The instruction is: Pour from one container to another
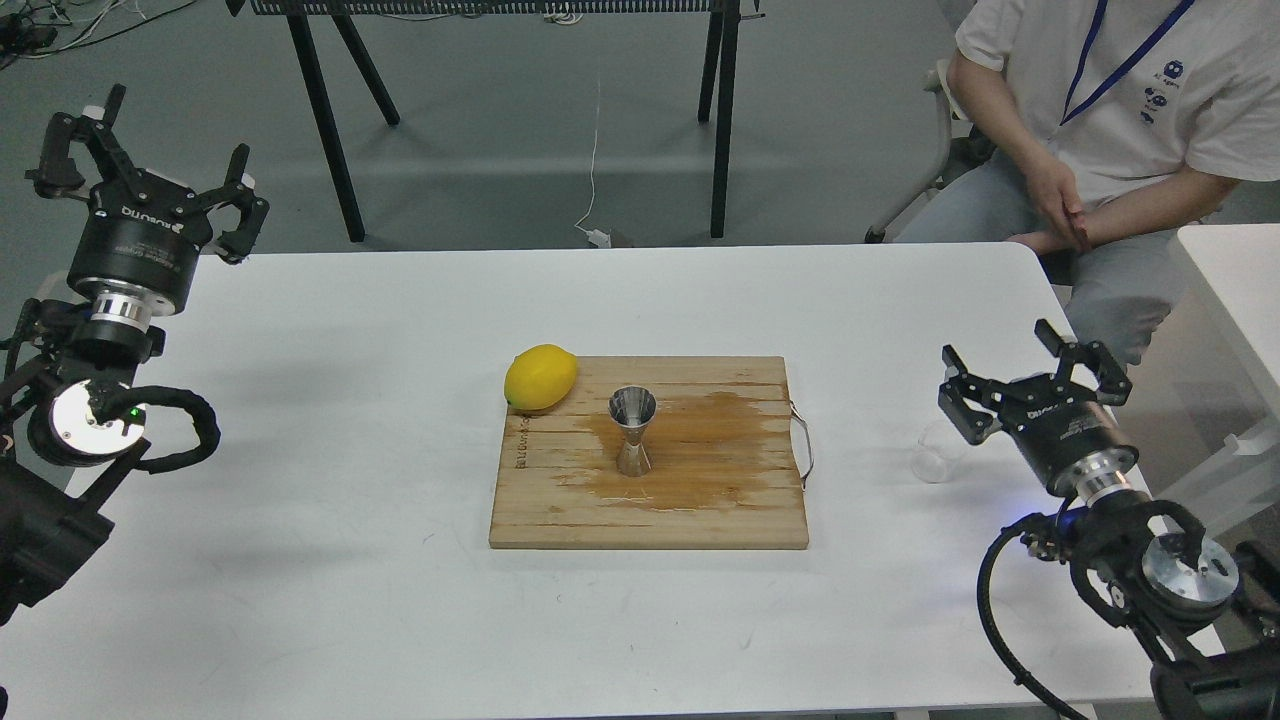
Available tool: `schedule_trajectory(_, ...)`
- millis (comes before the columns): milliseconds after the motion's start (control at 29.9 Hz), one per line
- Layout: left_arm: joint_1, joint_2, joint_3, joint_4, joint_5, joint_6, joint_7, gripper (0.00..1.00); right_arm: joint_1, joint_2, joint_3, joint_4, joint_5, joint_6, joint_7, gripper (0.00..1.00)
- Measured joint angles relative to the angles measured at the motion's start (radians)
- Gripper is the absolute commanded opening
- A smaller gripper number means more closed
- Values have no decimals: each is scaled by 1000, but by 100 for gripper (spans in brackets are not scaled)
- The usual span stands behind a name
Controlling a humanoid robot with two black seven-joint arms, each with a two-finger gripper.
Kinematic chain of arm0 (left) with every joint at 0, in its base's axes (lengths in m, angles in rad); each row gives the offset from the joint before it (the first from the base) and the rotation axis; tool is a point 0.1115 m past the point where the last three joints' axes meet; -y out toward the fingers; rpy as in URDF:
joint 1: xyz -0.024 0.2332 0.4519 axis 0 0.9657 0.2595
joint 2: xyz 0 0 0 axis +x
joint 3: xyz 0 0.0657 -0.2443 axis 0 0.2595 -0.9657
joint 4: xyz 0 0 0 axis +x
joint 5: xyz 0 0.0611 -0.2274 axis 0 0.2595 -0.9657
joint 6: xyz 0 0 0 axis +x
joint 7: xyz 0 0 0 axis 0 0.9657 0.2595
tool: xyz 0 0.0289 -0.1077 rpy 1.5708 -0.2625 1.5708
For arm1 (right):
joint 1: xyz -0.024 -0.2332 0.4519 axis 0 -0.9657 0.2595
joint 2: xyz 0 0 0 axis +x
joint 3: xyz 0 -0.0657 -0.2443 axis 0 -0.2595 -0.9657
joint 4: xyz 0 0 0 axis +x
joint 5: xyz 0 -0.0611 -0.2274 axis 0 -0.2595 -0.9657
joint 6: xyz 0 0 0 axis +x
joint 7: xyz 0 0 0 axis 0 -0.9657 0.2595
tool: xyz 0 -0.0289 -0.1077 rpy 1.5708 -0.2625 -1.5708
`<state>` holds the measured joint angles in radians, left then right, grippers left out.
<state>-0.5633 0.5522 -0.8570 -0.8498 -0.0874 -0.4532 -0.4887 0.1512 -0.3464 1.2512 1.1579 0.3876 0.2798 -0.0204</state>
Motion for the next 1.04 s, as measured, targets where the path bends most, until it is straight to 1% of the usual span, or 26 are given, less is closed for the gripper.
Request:
schedule_trajectory(100, -3, 0, 0, 0, 1, 4, 0, 100, 75, -16, 4, 1, -98, 3, 84, 99)
schedule_trajectory(167, -4, -2, -1, 0, 2, 6, 0, 100, 115, -20, 6, 1, -141, 8, 117, 100)
schedule_trajectory(201, -4, -3, -1, 1, 2, 6, 0, 100, 135, -22, 6, 1, -159, 15, 124, 100)
schedule_trajectory(334, -4, -3, -1, 7, 3, 8, 0, 100, 245, -27, 1, -26, -238, 70, 132, 100)
schedule_trajectory(468, -10, -2, 2, 35, 4, 8, 0, 100, 348, -27, -10, -113, -313, 108, 132, 100)
schedule_trajectory(568, -37, -3, 4, 78, 7, 8, 0, 100, 420, -20, -39, -205, -348, 120, 133, 100)
schedule_trajectory(668, -103, -3, 13, 161, 11, -3, 1, 100, 484, -14, -87, -292, -357, 154, 138, 100)
schedule_trajectory(802, -154, -9, 24, 251, 13, -23, 32, 100, 531, 14, -112, -382, -358, 194, 141, 100)
schedule_trajectory(902, -173, -19, 30, 270, 14, -34, 48, 100, 544, 26, -113, -417, -358, 200, 141, 100)
schedule_trajectory(1036, -199, -45, 50, 275, 14, -35, 51, 100, 559, 26, -111, -425, -358, 201, 142, 100)
